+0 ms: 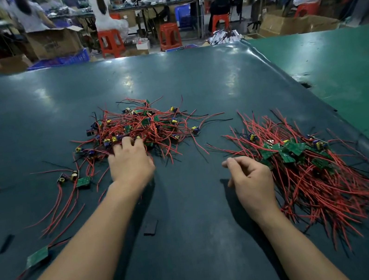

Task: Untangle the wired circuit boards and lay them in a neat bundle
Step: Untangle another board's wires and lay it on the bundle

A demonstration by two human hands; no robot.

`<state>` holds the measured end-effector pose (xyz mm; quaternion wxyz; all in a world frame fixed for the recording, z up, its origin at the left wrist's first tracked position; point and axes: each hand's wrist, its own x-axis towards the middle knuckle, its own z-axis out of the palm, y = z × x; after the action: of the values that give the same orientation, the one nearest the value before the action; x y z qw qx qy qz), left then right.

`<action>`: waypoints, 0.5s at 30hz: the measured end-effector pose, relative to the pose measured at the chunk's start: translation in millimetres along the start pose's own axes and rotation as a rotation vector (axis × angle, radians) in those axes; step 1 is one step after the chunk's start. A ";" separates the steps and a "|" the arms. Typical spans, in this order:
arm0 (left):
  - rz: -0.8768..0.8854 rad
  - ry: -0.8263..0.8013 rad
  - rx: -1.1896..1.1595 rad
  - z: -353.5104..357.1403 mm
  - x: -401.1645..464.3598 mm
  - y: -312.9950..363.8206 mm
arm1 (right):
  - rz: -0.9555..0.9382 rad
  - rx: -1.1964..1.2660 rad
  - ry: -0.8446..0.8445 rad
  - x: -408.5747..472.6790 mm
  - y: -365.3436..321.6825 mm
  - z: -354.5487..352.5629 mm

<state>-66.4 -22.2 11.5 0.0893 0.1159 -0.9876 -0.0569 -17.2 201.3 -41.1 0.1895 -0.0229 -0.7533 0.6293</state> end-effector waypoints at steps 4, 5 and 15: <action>0.021 0.029 -0.111 0.6 -0.8 -15.1 | 0.006 0.000 -0.002 -0.3 -1.3 -0.1; 0.010 0.027 -0.141 0.5 -1.6 -17.9 | 0.002 0.002 -0.003 -0.3 -1.4 -0.1; 0.308 0.519 -0.472 -23.5 -26.8 -21.4 | -0.020 0.029 -0.016 0.3 2.8 -0.4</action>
<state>-31.6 -38.7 27.2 0.3681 -0.0470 -0.8977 -0.2376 -17.9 202.3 -43.6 0.1904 -0.0076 -0.7459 0.6383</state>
